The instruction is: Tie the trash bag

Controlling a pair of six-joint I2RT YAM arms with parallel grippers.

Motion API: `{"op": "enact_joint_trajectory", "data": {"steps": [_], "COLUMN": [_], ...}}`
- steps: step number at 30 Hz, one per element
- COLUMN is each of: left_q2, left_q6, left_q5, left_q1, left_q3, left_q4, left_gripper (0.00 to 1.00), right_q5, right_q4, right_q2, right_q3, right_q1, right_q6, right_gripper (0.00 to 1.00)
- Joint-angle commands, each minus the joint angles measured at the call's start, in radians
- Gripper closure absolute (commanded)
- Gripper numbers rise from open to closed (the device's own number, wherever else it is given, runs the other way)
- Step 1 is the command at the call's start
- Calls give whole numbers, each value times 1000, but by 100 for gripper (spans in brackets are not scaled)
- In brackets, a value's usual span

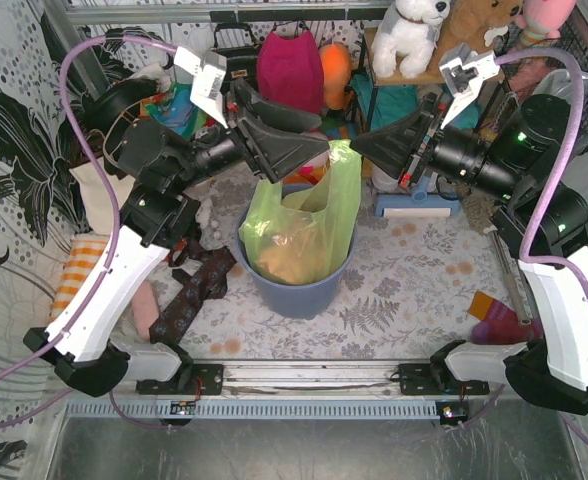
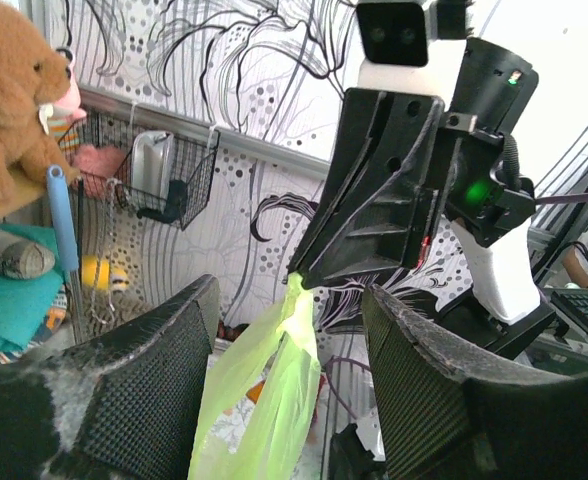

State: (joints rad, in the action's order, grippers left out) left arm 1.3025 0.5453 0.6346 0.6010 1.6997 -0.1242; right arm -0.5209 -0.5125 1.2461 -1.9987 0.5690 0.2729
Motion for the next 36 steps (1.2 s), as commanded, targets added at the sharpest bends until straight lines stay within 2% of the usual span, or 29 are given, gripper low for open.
{"op": "enact_joint_trajectory", "data": {"steps": [1,8,13,19,24,31,32,36], "left_q2": [31,47,57,68,78,94,96,97], "left_q6": [42,146,144,128,131,144,148,163], "left_q5": [-21,48,71,81,80,90,93,89], "left_q1": [0,2,3,3,3,3,3,3], "left_q3": [23,-24,-24,-31,-33,-27,-29,-31], "left_q4": [42,-109,-106,-80,-81,-95,-102,-125], "left_gripper": [32,30,31,43,47,46,48,67], "right_q5": [17,18,22,16,15,15,14,10], "right_q4": [17,15,15,16,18,21,22,27], "right_q2": [14,15,16,18,15,10,9,6], "right_q3": [-44,-41,-41,-42,-42,-34,-33,-23], "right_q1": [-1,-1,-1,-1,-1,-1,-1,-1], "right_q6": [13,19,15,15,18,21,23,27], "right_gripper": [100,100,100,100,100,100,100,100]}}
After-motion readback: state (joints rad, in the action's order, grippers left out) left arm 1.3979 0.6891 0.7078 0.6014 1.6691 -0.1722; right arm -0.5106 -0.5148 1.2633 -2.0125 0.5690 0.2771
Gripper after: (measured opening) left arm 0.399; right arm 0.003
